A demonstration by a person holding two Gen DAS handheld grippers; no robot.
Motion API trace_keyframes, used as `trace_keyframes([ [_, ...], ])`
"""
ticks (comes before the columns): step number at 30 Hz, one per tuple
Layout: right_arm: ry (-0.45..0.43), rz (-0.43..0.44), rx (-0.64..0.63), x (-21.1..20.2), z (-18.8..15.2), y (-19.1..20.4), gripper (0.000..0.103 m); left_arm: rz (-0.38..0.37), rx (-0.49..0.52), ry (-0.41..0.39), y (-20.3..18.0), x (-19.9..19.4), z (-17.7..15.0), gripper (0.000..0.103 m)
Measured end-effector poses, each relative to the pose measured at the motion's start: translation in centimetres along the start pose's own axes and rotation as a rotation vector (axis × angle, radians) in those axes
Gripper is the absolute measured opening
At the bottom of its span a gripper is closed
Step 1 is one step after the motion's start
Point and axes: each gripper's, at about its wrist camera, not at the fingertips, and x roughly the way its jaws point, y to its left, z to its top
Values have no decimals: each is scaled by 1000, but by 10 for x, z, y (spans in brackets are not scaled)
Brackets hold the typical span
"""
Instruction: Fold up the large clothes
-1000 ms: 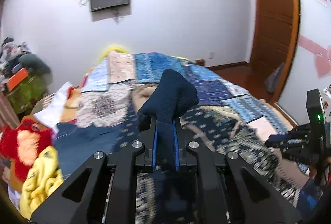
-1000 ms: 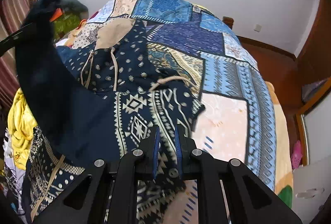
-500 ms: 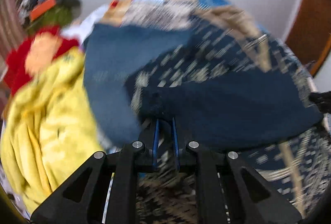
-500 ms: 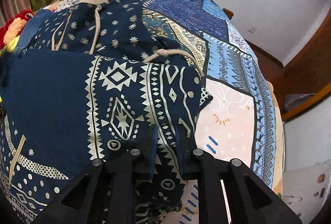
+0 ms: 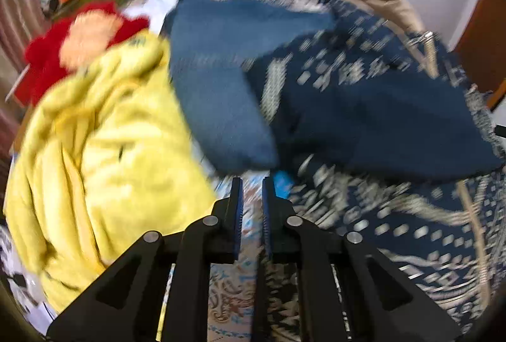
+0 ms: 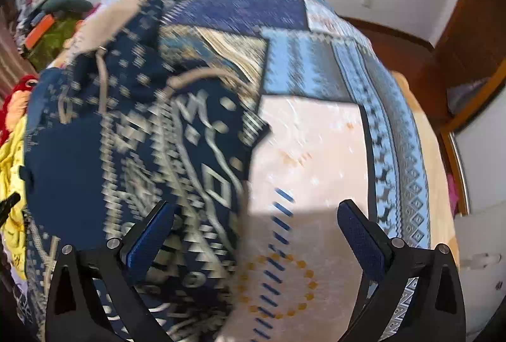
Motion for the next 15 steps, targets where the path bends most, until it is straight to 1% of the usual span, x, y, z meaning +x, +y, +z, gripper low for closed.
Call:
trace_keyframes([
  [1, -17, 9, -10, -6, 3, 5, 103, -14, 16, -22, -8, -10, 9, 30],
  [2, -37, 17, -22, -14, 7, 11, 103, -22, 27, -39, -13, -15, 16, 40],
  [3, -62, 25, -37, -23, 14, 18, 103, -28, 37, -61, -20, -21, 25, 57],
  [4, -81, 32, -48, -29, 19, 24, 103, -34, 53, -101, -30, -28, 37, 61],
  [7, -135, 70, -77, -45, 42, 41, 103, -47, 96, -150, -51, -37, 68, 61],
  [8, -149, 82, -84, -50, 49, 47, 103, -52, 105, -160, -57, -38, 78, 61],
  [10, -178, 99, -97, -58, 64, 57, 103, -65, 125, -179, -74, -38, 100, 70],
  [12, -201, 117, -107, -62, 80, 67, 103, -78, 137, -192, -86, -36, 117, 73],
  [13, -207, 127, -111, -61, 88, 71, 103, -90, 150, -195, -95, -32, 130, 76],
  [15, -212, 133, -118, -57, 104, 79, 103, -95, 163, -190, -106, -24, 146, 80],
])
